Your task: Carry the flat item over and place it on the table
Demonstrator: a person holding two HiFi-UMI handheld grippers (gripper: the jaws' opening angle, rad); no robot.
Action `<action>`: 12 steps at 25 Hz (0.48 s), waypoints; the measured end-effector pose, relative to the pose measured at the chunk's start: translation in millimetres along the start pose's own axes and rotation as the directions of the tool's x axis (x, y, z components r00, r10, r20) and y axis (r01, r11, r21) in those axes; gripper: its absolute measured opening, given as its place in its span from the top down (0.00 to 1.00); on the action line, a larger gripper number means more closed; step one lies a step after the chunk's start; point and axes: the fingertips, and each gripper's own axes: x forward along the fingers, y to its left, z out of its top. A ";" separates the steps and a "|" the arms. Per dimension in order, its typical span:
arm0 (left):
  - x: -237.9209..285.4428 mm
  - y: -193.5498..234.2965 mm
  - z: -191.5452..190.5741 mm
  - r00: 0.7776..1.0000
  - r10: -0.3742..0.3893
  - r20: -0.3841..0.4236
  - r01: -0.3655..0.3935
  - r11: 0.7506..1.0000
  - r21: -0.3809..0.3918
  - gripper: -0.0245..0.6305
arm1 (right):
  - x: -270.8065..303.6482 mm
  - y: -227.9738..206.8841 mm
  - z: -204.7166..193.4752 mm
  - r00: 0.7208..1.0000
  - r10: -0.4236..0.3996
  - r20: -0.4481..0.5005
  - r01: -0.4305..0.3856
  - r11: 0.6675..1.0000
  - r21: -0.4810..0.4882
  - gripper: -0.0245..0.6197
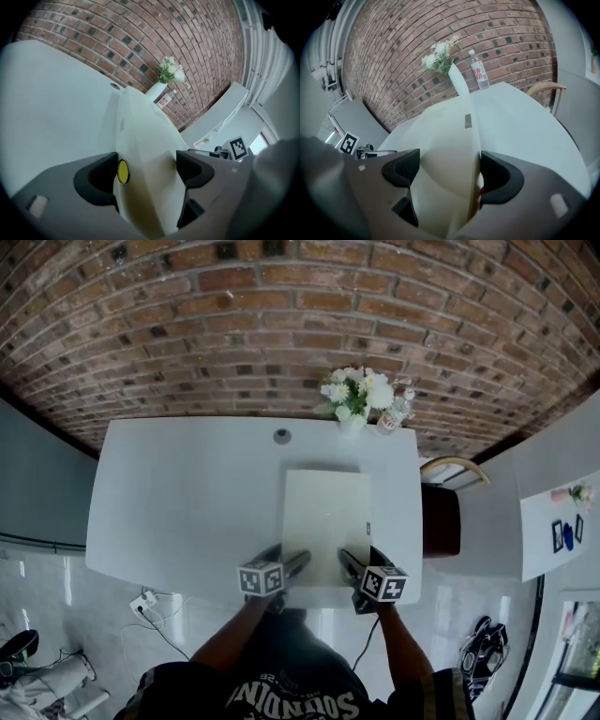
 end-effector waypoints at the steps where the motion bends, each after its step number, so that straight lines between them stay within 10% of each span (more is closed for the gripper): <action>1: 0.2 0.8 -0.6 1.000 0.002 -0.001 -0.002 1.000 -0.005 0.35 | 0.7 -0.1 -0.2 1.000 -0.001 -0.004 0.001 1.000 -0.002 0.34; 12: 8.4 6.5 -1.6 0.999 0.010 -0.039 -0.011 1.000 -0.027 0.34 | 8.2 -4.1 -1.9 0.999 -0.019 -0.030 0.018 1.000 -0.003 0.34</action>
